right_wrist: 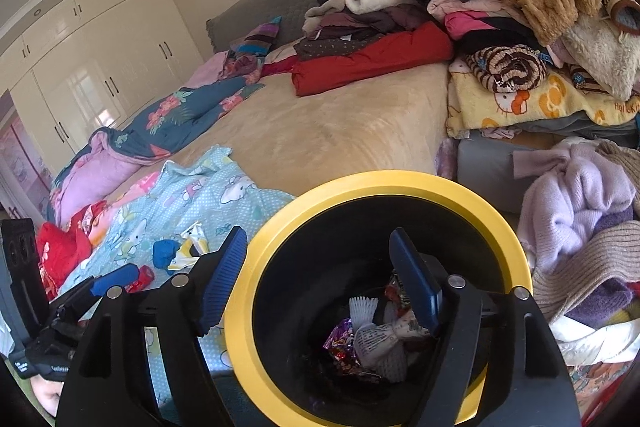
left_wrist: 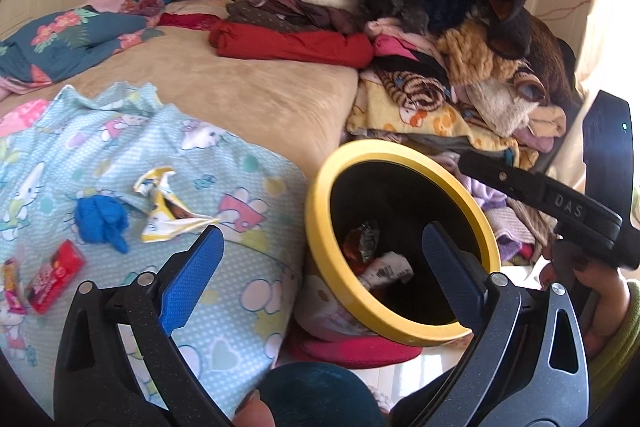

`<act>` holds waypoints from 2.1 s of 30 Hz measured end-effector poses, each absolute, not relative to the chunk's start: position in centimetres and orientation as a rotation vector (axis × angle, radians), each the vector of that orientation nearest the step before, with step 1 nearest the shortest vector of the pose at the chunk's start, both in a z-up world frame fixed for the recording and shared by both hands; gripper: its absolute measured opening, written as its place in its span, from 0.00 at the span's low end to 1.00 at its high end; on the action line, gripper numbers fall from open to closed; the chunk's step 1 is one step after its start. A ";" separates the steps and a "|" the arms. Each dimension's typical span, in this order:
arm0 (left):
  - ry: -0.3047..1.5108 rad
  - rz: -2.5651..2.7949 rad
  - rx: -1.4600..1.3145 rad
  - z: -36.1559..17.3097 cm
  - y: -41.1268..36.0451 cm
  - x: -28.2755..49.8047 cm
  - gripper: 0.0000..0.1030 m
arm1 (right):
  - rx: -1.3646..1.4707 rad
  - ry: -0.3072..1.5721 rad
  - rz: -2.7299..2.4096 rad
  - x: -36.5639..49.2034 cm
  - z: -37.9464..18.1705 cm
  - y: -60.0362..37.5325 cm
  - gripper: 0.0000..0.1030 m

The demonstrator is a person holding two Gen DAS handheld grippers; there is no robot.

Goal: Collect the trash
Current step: 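Move both open tools back over the sheet toward the red candy tube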

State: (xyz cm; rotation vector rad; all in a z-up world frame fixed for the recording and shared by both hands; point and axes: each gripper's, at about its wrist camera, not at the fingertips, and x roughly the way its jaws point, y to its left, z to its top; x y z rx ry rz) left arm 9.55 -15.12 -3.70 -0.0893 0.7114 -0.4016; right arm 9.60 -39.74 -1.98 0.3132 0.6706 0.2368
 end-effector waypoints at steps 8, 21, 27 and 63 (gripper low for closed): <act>0.686 -0.330 -0.130 -3.2 -11.8 9.5 0.89 | 0.276 0.681 0.288 9.7 -1.7 -36.8 0.73; 0.670 -0.222 -0.198 -3.2 -6.3 9.2 0.89 | 0.204 0.706 0.385 9.7 -1.4 -31.3 0.76; 0.664 -0.184 -0.220 -3.2 -4.4 9.3 0.89 | 0.181 0.719 0.416 9.9 -1.5 -29.4 0.76; 0.678 -0.001 -0.291 -4.8 7.1 9.2 0.89 | -0.045 0.775 0.588 12.4 -2.8 -17.9 0.77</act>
